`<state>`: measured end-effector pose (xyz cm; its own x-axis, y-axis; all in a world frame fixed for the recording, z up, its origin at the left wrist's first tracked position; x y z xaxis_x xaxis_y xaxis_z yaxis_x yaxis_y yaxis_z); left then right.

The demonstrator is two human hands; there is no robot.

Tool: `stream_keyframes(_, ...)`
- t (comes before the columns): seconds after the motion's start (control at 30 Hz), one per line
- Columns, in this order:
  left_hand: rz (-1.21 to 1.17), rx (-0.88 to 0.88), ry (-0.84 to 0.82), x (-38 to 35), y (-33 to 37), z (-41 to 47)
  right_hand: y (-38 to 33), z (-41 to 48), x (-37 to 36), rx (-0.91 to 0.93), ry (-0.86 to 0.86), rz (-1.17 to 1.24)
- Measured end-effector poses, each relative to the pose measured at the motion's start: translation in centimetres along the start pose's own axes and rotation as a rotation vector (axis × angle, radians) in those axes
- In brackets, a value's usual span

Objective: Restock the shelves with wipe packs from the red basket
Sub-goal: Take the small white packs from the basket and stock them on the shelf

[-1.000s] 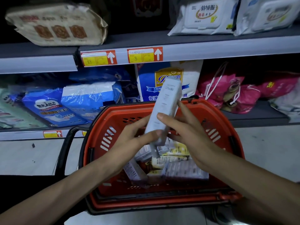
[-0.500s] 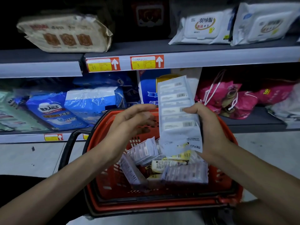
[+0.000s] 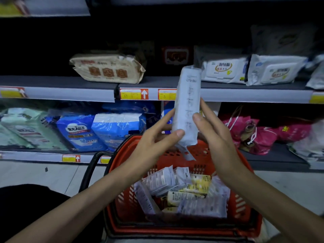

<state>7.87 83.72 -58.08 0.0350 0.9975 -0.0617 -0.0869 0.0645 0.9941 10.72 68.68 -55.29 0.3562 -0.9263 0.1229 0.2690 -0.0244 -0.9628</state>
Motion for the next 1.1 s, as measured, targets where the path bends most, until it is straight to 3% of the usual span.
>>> stream_keyframes(0.3,-0.360,-0.005,0.095,3.1,8.1,-0.4,-6.4,0.8,-2.0,0.226,-0.247,-0.163)
stream_keyframes(0.43,-0.338,-0.107,0.094,4.1,11.9,-0.7,-9.6,2.8,-3.5,0.358,-0.178,-0.408)
stream_keyframes(0.5,-0.317,-0.156,0.108,4.6,13.5,-0.4,-10.9,4.1,-4.0,0.404,-0.117,-0.411)
stream_keyframes(0.63,-0.163,-0.235,0.183,6.6,16.3,0.6,-13.3,6.6,-4.7,0.445,-0.008,-0.285)
stream_keyframes(0.83,0.342,-0.435,0.074,8.8,20.9,1.6,-16.4,10.2,-5.9,0.472,-0.010,-0.166)
stream_keyframes(1.0,0.492,-0.537,0.227,11.2,24.4,5.8,-19.0,15.2,-7.0,0.546,0.085,-0.230)
stream_keyframes(1.1,0.622,-0.549,0.463,12.9,26.2,8.1,-20.1,19.3,-7.6,0.571,0.165,-0.295)
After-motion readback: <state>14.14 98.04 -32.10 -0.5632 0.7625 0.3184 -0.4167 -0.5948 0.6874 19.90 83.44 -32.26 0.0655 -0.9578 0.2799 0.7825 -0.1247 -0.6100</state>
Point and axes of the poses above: each hand's wrist, its own z-axis towards the middle knuckle, its own x-axis out of the back of the hand, y = z × x, the point moved 5 cm from there along z, towards the middle knuckle, and after that the axes turned 10 degrees about -z, right-handed, at the moved point
